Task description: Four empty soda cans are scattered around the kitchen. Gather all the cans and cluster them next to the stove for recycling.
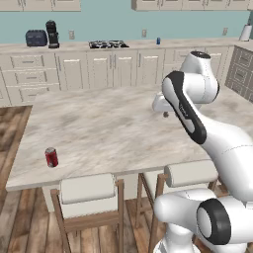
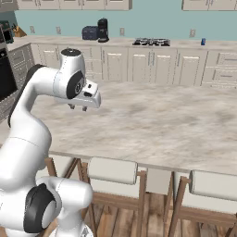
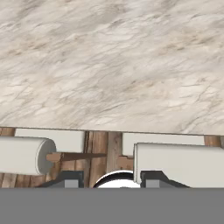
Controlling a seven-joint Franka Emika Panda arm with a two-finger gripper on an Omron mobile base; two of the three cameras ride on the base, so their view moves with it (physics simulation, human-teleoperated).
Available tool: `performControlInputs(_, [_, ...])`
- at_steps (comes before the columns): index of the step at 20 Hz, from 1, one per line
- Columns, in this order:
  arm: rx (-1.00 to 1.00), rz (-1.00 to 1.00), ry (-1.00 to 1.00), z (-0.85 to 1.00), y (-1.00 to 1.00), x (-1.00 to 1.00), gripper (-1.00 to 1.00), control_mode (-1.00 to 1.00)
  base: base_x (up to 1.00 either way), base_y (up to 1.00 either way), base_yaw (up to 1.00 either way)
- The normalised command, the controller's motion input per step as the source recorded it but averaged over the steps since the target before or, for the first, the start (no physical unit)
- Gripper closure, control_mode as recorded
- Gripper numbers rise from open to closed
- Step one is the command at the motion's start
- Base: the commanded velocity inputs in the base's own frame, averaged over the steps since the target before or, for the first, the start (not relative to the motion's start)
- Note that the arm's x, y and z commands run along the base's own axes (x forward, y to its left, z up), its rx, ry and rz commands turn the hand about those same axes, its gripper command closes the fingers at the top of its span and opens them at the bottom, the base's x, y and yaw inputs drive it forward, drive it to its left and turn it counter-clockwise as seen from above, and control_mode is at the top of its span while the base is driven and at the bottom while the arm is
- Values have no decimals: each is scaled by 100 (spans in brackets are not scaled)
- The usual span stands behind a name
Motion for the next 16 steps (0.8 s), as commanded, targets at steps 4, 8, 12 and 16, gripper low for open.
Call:
performControlInputs(4, [0, 0, 0, -1, 31, -3, -100, -100, 0, 0, 0])
performControlInputs(8, [0, 0, 5, 0, 65, 0, -100, -100, 0, 0, 0])
performControlInputs(12, [0, 1, 2, 0, 44, -1, -100, -100, 0, 0, 0])
performControlInputs(16, [0, 1, 0, 0, 15, -1, -100, -100, 0, 0, 0])
